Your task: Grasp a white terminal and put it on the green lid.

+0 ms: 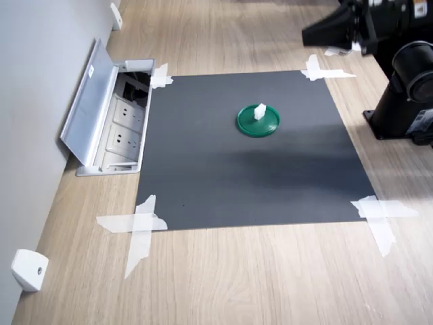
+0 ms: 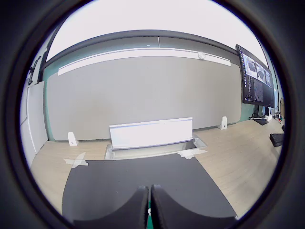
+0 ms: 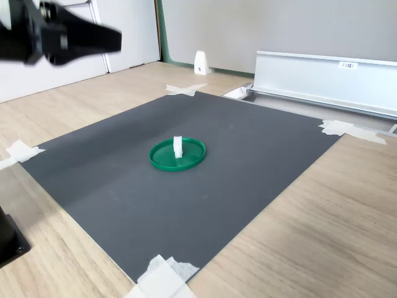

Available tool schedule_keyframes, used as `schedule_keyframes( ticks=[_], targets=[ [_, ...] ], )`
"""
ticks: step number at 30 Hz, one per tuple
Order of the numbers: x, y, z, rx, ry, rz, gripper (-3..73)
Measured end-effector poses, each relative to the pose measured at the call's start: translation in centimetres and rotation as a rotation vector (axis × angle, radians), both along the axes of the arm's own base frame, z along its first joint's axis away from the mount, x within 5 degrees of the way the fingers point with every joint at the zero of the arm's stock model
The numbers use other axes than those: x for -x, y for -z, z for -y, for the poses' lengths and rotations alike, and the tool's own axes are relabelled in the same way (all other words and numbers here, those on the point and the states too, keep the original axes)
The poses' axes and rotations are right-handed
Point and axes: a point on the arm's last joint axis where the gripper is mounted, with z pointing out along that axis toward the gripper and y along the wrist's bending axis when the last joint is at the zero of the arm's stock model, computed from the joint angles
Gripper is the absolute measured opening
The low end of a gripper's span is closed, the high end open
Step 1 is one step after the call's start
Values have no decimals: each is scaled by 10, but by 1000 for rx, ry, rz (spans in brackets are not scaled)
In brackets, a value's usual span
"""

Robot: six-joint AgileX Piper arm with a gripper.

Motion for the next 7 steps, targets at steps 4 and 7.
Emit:
schedule_keyframes(
  ticks=[4, 7],
  targets=[
    [6, 5, -1, 4, 0, 45, -5],
    [8, 4, -1, 7, 0, 67, -5]
  ],
)
